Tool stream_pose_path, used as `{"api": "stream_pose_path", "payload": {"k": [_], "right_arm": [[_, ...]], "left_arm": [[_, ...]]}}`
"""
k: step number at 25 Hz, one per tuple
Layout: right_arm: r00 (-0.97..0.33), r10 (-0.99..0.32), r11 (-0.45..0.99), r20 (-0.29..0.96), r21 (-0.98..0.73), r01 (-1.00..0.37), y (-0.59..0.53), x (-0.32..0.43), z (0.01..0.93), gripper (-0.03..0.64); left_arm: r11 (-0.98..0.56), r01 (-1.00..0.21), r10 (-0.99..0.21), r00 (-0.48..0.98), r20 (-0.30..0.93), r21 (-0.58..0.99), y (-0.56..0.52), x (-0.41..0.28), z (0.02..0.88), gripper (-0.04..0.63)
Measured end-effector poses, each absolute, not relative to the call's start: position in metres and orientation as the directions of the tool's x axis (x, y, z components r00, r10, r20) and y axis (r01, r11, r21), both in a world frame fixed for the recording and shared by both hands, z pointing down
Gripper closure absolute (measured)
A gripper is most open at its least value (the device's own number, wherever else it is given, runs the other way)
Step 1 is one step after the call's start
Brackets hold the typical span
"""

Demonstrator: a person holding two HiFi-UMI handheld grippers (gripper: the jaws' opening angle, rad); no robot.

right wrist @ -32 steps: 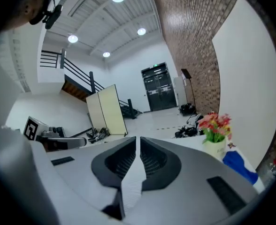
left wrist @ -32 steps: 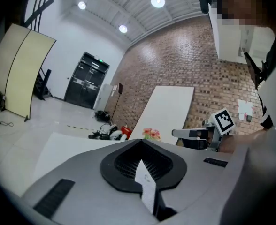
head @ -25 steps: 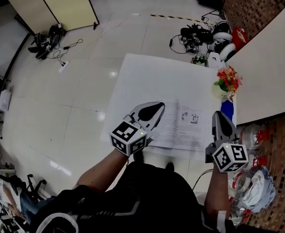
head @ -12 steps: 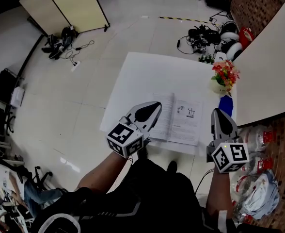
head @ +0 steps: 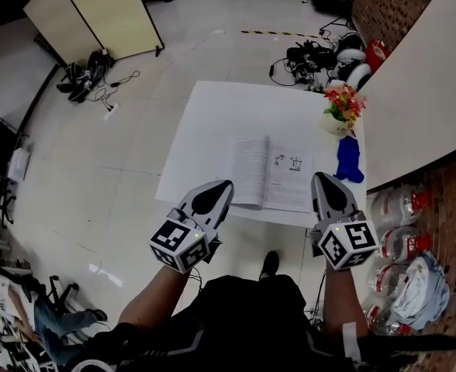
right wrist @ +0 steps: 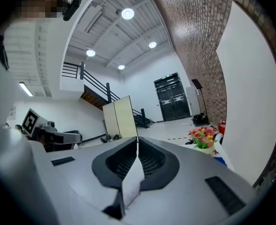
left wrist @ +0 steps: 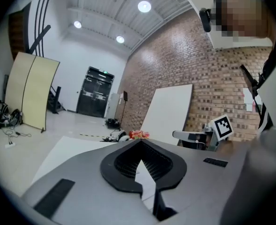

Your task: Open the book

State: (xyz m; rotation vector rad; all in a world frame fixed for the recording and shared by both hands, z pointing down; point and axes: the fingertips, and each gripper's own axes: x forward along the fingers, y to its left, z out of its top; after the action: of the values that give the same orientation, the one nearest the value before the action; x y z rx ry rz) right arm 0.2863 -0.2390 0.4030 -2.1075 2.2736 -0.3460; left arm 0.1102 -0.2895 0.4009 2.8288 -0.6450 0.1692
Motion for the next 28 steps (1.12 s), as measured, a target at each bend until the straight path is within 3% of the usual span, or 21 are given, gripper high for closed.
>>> {"api": "stream_pose_path", "payload": {"k": [7, 13, 28], "right_arm": [[-0.076, -0.984, 0.047, 0.159, -0.178, -0.983, -0.185, 0.189, 0.398, 0.614], [-0.085, -0.986, 0.062, 0.145, -0.155, -0.986, -0.133, 0.132, 0.380, 0.614], [-0.143, -0.984, 0.127, 0.105, -0.143, -0.982, 0.072, 0.149, 0.367, 0.614]], "left_arm": [[-0.909, -0.400, -0.389, 0.915, 0.109, 0.116, -0.233, 0.020, 0.381, 0.594], [-0.913, -0.383, -0.374, 0.923, 0.085, 0.141, -0.184, -0.023, 0.372, 0.594], [-0.885, -0.435, -0.424, 0.901, 0.097, 0.169, 0.035, 0.002, 0.362, 0.594]]}}
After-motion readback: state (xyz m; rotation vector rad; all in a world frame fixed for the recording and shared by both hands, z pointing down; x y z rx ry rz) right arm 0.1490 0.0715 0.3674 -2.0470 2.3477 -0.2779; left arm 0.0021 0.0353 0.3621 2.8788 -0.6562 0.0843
